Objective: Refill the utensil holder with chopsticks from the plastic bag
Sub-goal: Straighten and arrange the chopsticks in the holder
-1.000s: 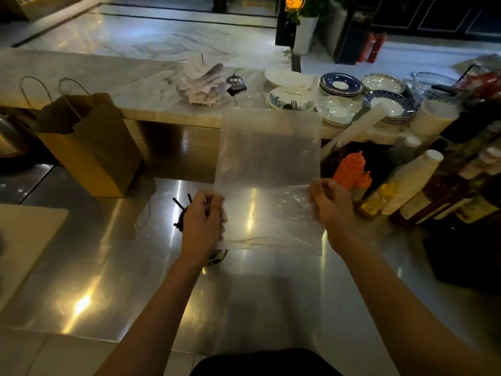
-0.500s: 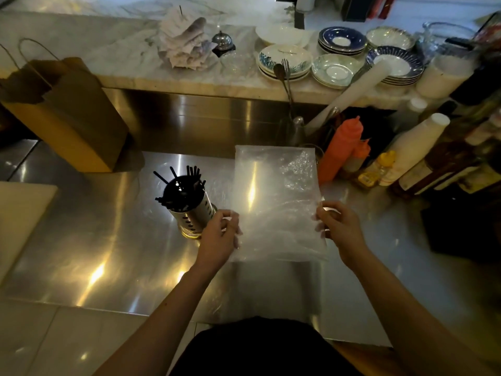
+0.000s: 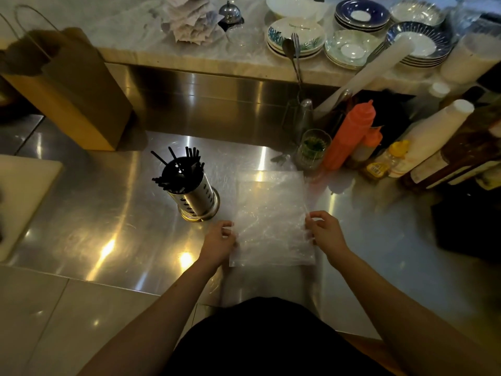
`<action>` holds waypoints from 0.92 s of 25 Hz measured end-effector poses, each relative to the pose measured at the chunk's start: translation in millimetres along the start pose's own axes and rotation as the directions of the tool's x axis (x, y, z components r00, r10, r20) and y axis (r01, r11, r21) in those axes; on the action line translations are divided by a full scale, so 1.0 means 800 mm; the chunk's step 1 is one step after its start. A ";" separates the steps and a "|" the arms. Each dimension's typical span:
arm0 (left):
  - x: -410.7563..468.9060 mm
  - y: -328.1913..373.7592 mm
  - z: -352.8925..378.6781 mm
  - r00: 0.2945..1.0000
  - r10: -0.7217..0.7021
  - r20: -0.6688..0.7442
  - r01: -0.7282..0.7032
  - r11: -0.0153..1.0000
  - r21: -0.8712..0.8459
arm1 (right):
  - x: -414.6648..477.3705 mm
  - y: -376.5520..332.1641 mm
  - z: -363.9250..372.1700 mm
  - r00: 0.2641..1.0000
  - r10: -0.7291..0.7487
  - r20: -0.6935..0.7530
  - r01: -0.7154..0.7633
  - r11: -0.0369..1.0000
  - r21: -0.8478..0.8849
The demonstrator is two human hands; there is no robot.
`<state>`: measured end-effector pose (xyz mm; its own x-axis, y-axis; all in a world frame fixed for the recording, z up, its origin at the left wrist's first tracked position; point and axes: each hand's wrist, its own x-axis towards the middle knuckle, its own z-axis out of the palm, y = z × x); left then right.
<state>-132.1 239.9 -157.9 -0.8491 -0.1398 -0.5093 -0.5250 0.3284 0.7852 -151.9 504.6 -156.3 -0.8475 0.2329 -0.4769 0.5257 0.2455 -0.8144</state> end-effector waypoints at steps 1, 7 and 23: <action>-0.001 -0.002 0.003 1.000 -0.019 0.007 0.019 1.000 0.000 | 0.001 0.005 0.002 1.000 0.006 -0.009 -0.006 1.000 -0.019; -0.007 -0.004 0.010 0.998 -0.061 0.014 0.060 0.997 0.052 | 0.007 0.019 0.007 0.998 0.051 -0.028 -0.054 0.991 -0.122; -0.007 -0.024 -0.100 0.935 0.123 -0.331 -0.182 0.972 -0.152 | -0.005 -0.080 0.106 0.926 -0.334 0.175 0.366 0.909 -0.201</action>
<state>-122.0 159.2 -142.2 -0.8780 -0.3998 -0.2631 -0.3646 0.2027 0.9088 -188.5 408.3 -130.1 -0.9732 -0.0313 -0.2279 0.1826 0.4977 -0.8479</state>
